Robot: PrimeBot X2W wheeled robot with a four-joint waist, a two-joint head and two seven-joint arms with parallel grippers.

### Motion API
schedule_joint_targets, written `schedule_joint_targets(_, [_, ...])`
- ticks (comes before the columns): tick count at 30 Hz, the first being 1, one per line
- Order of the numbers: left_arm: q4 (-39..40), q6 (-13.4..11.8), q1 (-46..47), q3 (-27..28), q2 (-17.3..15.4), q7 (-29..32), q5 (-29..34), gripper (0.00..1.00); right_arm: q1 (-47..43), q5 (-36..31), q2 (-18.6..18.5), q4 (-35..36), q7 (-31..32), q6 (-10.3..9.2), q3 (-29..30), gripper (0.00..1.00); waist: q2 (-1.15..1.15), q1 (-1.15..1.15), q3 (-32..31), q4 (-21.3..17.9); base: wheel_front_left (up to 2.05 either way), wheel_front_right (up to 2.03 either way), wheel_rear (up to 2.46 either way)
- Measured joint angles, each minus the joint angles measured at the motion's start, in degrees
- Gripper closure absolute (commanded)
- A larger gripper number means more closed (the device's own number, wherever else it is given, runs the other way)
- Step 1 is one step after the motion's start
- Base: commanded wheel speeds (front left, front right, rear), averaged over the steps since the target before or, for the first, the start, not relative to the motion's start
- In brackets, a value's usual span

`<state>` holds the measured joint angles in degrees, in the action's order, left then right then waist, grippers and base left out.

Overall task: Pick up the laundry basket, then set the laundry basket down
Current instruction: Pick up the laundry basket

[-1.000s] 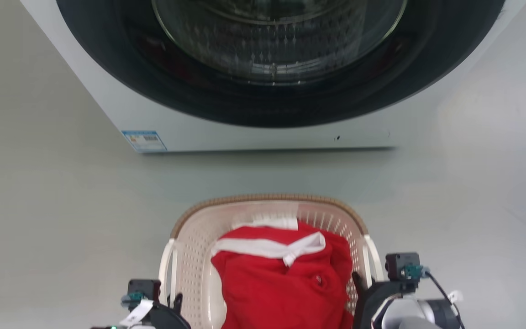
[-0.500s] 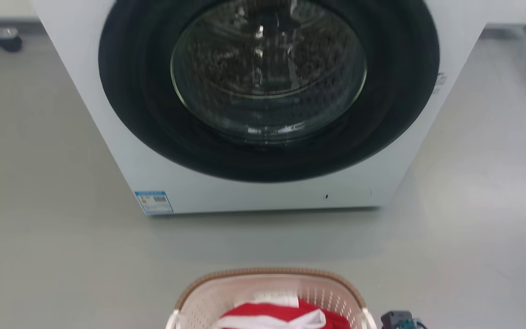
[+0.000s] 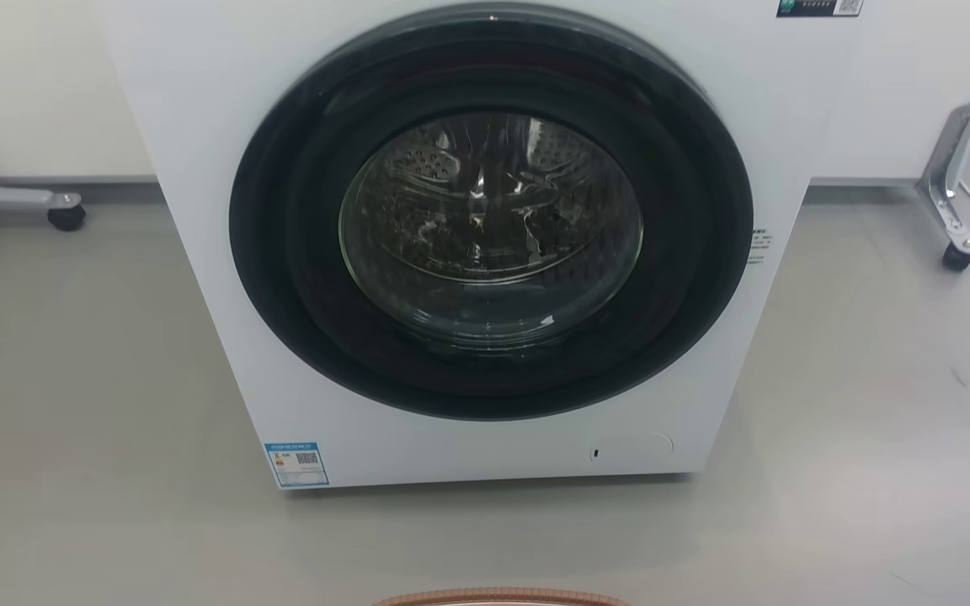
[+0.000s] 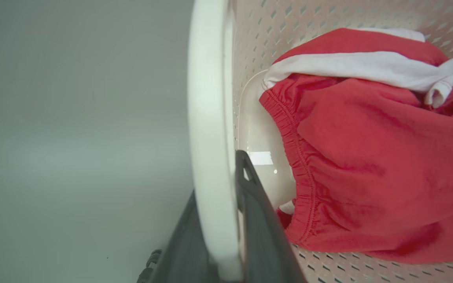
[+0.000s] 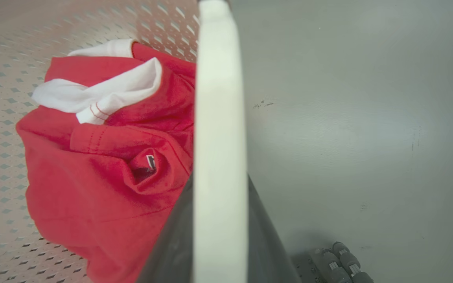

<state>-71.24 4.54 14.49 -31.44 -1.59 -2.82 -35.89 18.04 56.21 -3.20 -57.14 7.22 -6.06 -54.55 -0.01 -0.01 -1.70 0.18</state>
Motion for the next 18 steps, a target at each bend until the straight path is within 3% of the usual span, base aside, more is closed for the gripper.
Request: schedule_joint_targets(18, [1.5,-1.1,-0.9,-1.8,-0.4,1.4,-2.2,1.0,0.0,3.3,-0.4,0.4,0.8,-0.99,-2.6,1.0,0.01,0.01,-1.6,-0.3,0.0,0.0,0.0])
